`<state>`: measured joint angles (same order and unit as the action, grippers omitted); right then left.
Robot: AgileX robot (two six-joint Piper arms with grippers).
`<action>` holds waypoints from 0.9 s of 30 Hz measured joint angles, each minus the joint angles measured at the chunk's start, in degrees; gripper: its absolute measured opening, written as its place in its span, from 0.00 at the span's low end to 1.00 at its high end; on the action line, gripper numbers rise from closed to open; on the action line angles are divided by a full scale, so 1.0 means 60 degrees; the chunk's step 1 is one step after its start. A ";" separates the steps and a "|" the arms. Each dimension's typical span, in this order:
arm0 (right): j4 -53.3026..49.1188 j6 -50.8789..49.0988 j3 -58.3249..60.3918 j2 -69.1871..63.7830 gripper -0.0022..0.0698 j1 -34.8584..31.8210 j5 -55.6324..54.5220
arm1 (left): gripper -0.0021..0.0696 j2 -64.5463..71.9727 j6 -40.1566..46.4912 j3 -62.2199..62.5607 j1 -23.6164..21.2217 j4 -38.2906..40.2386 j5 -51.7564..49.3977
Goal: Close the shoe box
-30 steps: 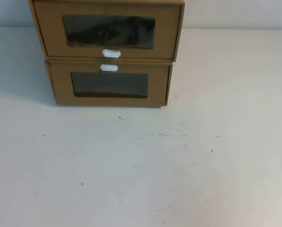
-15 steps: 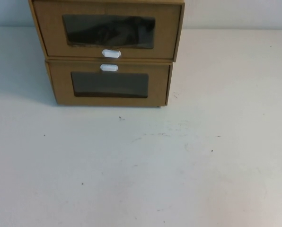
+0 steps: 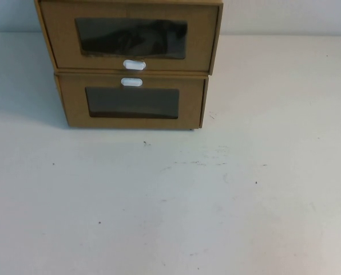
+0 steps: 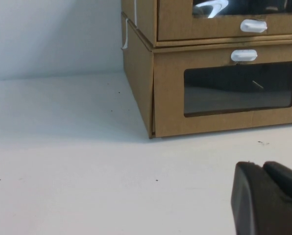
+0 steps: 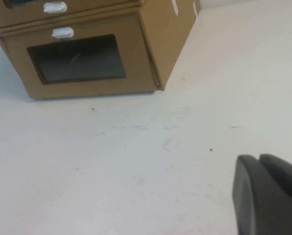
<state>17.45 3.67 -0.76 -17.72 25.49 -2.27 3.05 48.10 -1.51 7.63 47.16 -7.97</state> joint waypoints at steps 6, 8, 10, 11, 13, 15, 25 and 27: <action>-0.0299 0.0265 0.0000 0.0622 0.01 -0.0425 0.0685 | 0.02 0.0000 0.0000 0.0000 0.0000 0.0000 0.0000; -0.0410 0.0408 0.0000 0.1134 0.01 -0.1217 0.0891 | 0.02 0.0000 0.0000 0.0000 0.0000 0.0000 -0.0009; -0.0480 0.0480 0.0000 0.1656 0.01 -0.2019 0.1241 | 0.02 0.0000 0.0000 0.0000 0.0000 0.0000 -0.0009; -0.0493 0.0503 0.0000 0.1975 0.01 -0.2429 0.1520 | 0.02 0.0000 0.0000 0.0000 0.0000 0.0000 -0.0009; -0.0575 0.0524 0.0000 0.2609 0.01 -0.3047 0.2094 | 0.02 0.0000 0.0000 0.0000 0.0000 0.0000 -0.0009; -0.0622 0.0543 0.0000 0.2947 0.01 -0.3529 0.2653 | 0.02 0.0000 0.0000 0.0000 0.0000 0.0000 -0.0009; -0.1191 0.0583 0.0385 0.3036 0.01 -0.4226 0.3587 | 0.02 0.0000 0.0000 0.0000 0.0000 0.0000 -0.0009; -0.1303 0.0587 0.0385 0.3036 0.01 -0.4226 0.3676 | 0.02 0.0000 0.0000 0.0000 0.0000 0.0000 -0.0009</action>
<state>9.63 7.19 1.55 0.49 0.13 19.79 3.05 48.10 -1.51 7.63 47.16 -8.03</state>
